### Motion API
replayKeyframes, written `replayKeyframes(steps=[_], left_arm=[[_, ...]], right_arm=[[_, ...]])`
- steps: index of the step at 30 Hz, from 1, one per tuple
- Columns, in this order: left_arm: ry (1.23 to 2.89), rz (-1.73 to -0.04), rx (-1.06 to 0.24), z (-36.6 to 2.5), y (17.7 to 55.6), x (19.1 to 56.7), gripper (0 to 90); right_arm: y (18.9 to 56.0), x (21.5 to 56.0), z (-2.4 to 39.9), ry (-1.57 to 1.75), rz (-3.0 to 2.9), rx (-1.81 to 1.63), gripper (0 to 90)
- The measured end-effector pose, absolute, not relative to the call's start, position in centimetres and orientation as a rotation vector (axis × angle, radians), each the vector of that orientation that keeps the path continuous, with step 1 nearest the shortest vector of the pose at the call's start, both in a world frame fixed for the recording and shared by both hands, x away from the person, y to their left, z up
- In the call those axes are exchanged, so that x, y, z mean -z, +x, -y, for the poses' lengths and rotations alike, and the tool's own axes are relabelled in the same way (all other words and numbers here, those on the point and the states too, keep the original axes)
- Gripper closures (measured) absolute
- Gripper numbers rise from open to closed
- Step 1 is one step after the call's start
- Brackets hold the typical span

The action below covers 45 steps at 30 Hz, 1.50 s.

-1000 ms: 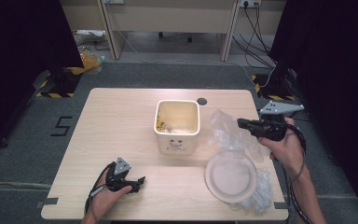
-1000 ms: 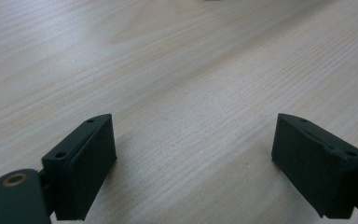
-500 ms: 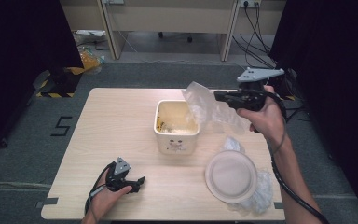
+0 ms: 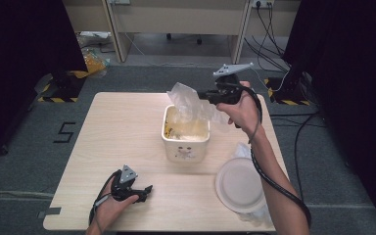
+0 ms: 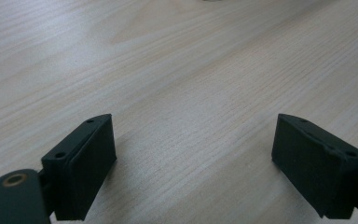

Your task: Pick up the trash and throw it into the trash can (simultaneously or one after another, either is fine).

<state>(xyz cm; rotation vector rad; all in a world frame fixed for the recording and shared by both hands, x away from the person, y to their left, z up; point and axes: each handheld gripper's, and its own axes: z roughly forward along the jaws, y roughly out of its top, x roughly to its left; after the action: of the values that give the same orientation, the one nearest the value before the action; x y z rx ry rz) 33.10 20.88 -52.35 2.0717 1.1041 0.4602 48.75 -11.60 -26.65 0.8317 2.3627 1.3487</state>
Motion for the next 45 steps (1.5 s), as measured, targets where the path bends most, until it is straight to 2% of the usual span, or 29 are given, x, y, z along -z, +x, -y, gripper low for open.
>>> replayKeyframes(steps=[10,24,28,33,39,45], left_arm=[[2.072,-1.104,-0.460,-20.9,33.1,52.3,12.8],[2.076,-1.103,-0.459,-20.9,33.1,52.3,12.8],[2.079,-1.101,-0.460,-20.9,33.1,52.3,12.8],[2.074,-1.103,-0.459,-20.9,33.1,52.3,12.8],[2.076,-1.102,-0.456,-20.9,33.1,52.3,12.8],[2.070,-1.106,-0.458,-20.9,33.1,52.3,12.8]], right_arm=[[51.3,30.2,9.2,0.921,-2.400,-1.283,90.0],[53.3,36.3,6.7,0.976,-2.540,-0.981,89.7],[53.4,37.5,6.0,0.981,-2.577,-0.929,84.6],[53.4,36.5,6.2,1.004,-2.528,-0.981,68.0],[52.5,33.7,8.3,1.007,-2.453,-1.063,62.8],[50.3,32.3,12.4,1.003,-2.395,-1.092,57.4]])
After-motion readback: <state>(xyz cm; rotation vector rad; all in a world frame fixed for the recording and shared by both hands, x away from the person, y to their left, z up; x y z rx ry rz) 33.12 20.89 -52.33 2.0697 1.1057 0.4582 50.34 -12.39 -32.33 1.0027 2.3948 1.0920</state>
